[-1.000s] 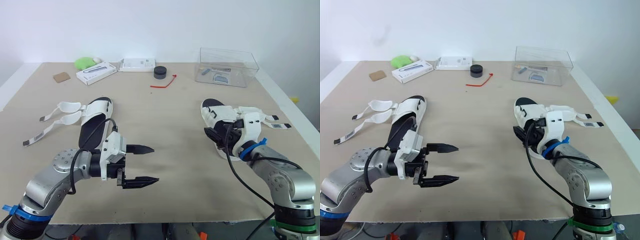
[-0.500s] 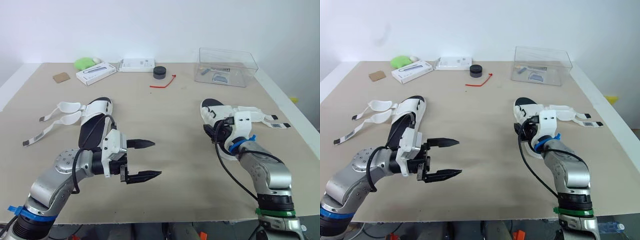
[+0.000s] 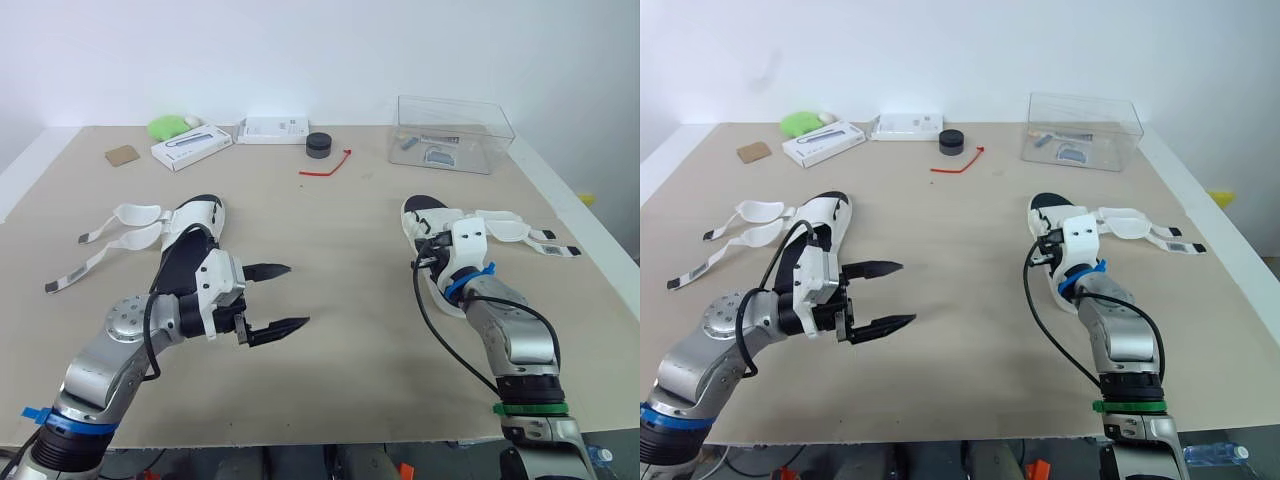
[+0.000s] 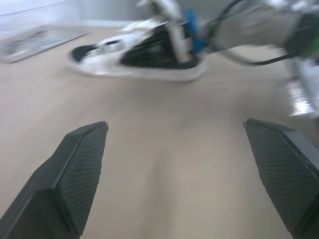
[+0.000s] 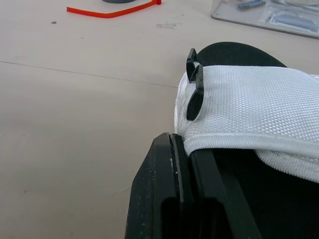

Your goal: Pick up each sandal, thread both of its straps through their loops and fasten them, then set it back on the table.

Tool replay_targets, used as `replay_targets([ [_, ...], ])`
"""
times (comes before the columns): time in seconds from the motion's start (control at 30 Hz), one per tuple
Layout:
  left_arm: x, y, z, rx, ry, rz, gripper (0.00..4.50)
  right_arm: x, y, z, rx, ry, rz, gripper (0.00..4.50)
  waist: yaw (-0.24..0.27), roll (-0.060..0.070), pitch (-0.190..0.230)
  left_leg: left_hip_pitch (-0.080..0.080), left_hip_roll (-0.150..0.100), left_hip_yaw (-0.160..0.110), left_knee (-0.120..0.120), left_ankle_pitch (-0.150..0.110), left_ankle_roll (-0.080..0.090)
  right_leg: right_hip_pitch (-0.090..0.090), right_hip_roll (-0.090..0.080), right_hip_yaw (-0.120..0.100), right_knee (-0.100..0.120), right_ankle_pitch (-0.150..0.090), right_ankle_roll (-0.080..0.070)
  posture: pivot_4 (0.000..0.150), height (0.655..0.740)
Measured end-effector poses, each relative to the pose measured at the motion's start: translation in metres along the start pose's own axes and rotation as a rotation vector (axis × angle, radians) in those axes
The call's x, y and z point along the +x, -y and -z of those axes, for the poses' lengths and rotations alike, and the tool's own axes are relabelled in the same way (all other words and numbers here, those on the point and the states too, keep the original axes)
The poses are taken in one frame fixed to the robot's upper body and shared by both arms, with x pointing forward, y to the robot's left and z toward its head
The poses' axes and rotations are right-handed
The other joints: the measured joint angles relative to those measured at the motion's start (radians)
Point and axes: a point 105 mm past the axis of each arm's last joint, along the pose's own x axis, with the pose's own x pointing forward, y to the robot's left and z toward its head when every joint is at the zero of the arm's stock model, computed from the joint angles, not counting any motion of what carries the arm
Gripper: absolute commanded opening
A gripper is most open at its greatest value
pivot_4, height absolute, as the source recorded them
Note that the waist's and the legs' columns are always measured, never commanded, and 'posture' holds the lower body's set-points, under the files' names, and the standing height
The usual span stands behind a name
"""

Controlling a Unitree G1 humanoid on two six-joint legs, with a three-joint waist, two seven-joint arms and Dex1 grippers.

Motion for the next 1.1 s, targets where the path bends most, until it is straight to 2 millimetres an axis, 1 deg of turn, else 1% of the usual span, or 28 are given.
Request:
replay_targets([
  [0.07,0.002,-0.005,0.001,-0.016,0.013,-0.042,4.5,0.0,-0.002,-0.001,-0.013,0.002,-0.027,0.06,0.0,0.0,0.0,0.0,0.0,0.001,0.0,0.0,0.0,0.0,0.0,0.001,0.0,0.0,0.0,0.15,0.74],
  [0.23,0.005,-0.002,0.001,-0.025,0.019,-0.043,4.5,-0.003,-0.017,-0.003,-0.05,0.007,-0.161,0.06,-0.001,0.0,0.0,0.0,0.0,0.004,-0.001,-0.001,0.001,-0.002,0.0,0.003,0.0,0.001,-0.001,0.15,0.74],
  [0.3,0.005,0.005,0.0,-0.036,0.028,-0.007,4.5,-0.02,-0.029,-0.003,-0.143,0.001,-0.329,0.06,0.001,0.001,0.001,-0.001,0.0,0.004,-0.001,-0.002,0.003,-0.002,-0.001,0.003,0.0,0.001,-0.001,0.15,0.74],
  [0.33,0.002,0.009,0.001,-0.049,0.024,0.016,4.5,-0.035,-0.04,-0.002,-0.192,-0.008,-0.462,0.06,0.002,0.002,0.001,-0.001,0.0,0.004,-0.002,-0.003,0.004,-0.002,-0.001,0.003,-0.001,0.0,-0.001,0.15,0.74],
  [0.37,-0.001,0.01,0.003,-0.06,0.017,0.027,4.5,-0.044,-0.049,-0.003,-0.221,-0.011,-0.553,0.06,0.002,0.002,0.001,-0.001,0.0,0.004,-0.002,-0.004,0.006,-0.002,-0.001,0.003,-0.001,0.0,-0.001,0.15,0.74],
  [0.4,-0.006,0.011,0.002,-0.06,0.007,0.052,4.5,-0.061,-0.065,-0.004,-0.263,-0.004,-0.707,0.06,0.001,0.001,0.001,-0.001,0.0,0.003,-0.002,-0.004,0.006,-0.002,-0.001,0.003,-0.002,-0.001,-0.001,0.15,0.74],
  [0.47,-0.017,0.008,-0.001,-0.044,-0.009,0.07,4.5,-0.086,-0.086,-0.003,-0.317,0.004,-0.926,0.06,-0.002,0.001,0.001,0.0,0.0,0.004,-0.002,-0.005,0.006,-0.002,0.0,0.003,-0.002,-0.002,0.001,0.15,0.74],
  [0.5,-0.02,0.006,-0.002,-0.036,-0.014,0.069,4.5,-0.093,-0.092,-0.003,-0.334,0.005,-0.991,0.06,-0.003,0.001,0.001,0.0,0.0,0.004,-0.002,-0.005,0.006,-0.002,0.0,0.004,-0.002,-0.004,0.004,0.15,0.74],
  [0.57,-0.03,0.005,-0.003,-0.023,-0.043,0.093,4.5,-0.11,-0.104,0.001,-0.407,-0.005,-1.155,0.06,-0.002,0.001,0.001,0.001,0.0,0.005,-0.001,-0.005,0.006,-0.001,0.0,0.003,-0.002,-0.004,0.004,0.15,0.74],
  [0.63,-0.037,0.004,-0.002,-0.016,-0.061,0.109,4.5,-0.118,-0.109,0.003,-0.46,0.005,-1.24,0.06,0.0,0.001,0.002,0.001,0.0,0.005,0.0,-0.004,0.006,-0.001,0.0,0.002,-0.002,-0.003,0.004,0.15,0.74],
  [0.73,-0.04,0.007,0.0,-0.012,-0.068,0.141,4.5,-0.118,-0.116,0.005,-0.533,0.036,-1.302,0.06,0.001,0.0,0.002,0.002,0.0,0.006,0.001,-0.004,0.005,-0.001,0.0,0.001,-0.001,-0.002,0.005,0.15,0.74],
  [0.83,-0.041,0.01,0.0,-0.007,-0.066,0.166,4.5,-0.11,-0.117,0.011,-0.596,0.039,-1.335,0.06,0.001,0.0,0.002,0.002,0.0,0.006,0.002,-0.004,0.004,-0.001,0.0,0.001,-0.001,-0.002,0.005,0.15,0.74],
  [0.97,-0.04,0.013,0.003,-0.014,-0.073,0.177,4.5,-0.106,-0.118,0.013,-0.616,0.052,-1.359,0.06,0.003,0.0,0.002,0.001,0.0,0.005,0.002,-0.004,0.005,-0.001,0.0,0.003,-0.001,-0.002,0.003,0.15,0.74],
  [1.0,-0.04,0.013,0.003,-0.014,-0.073,0.177,4.5,-0.106,-0.117,0.013,-0.619,0.056,-1.359,0.06,0.003,0.0,0.002,0.001,0.0,0.005,0.001,-0.004,0.005,-0.001,0.0,0.003,-0.001,0.0,-0.001,0.15,0.74],
  [1.1,-0.04,0.013,0.003,-0.006,-0.072,0.178,4.5,-0.105,-0.118,0.013,-0.611,0.059,-1.361,0.06,0.003,0.0,0.002,0.001,0.0,0.005,0.001,-0.004,0.005,-0.001,-0.001,0.003,-0.001,0.0,-0.002,0.15,0.74],
])
